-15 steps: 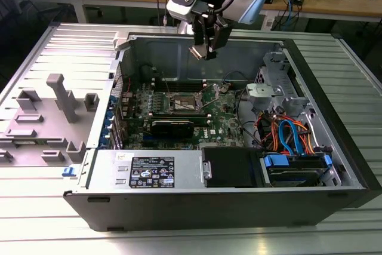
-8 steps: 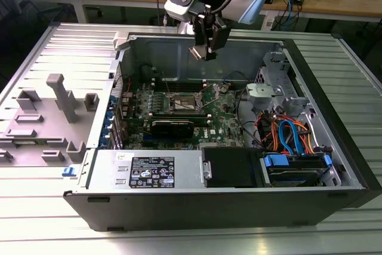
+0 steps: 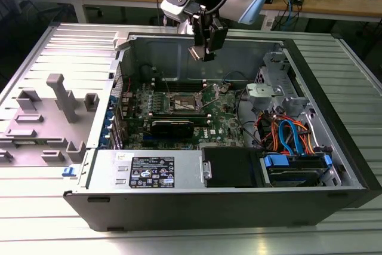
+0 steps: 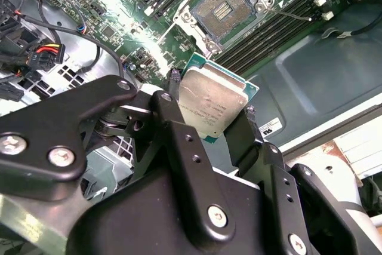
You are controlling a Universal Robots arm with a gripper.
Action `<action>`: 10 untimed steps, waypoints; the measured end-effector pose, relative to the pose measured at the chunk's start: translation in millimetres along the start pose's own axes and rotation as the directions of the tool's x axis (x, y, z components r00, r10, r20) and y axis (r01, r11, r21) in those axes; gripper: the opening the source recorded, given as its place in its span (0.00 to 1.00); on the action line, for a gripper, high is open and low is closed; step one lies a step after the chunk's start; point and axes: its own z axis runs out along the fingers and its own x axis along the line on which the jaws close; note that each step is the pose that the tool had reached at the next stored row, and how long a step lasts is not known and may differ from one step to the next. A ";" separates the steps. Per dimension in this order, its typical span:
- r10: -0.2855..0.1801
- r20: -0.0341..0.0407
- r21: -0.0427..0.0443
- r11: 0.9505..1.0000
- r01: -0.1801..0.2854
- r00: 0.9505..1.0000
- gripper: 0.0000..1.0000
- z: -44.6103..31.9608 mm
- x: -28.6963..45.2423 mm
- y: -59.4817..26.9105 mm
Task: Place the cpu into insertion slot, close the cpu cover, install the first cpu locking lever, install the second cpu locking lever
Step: 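Place the cpu into insertion slot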
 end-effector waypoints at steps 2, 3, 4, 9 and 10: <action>0.000 0.000 0.000 1.000 0.000 1.000 0.55 0.0 0.0 0.0; 0.000 0.000 0.000 1.000 0.000 1.000 0.55 0.0 0.0 0.0; 0.000 0.000 0.000 1.000 0.000 1.000 0.55 0.0 0.0 0.0; 0.000 0.000 0.000 1.000 0.000 1.000 0.55 0.0 0.0 0.0; 0.001 0.000 0.000 1.000 -0.001 1.000 0.55 0.0 0.0 0.0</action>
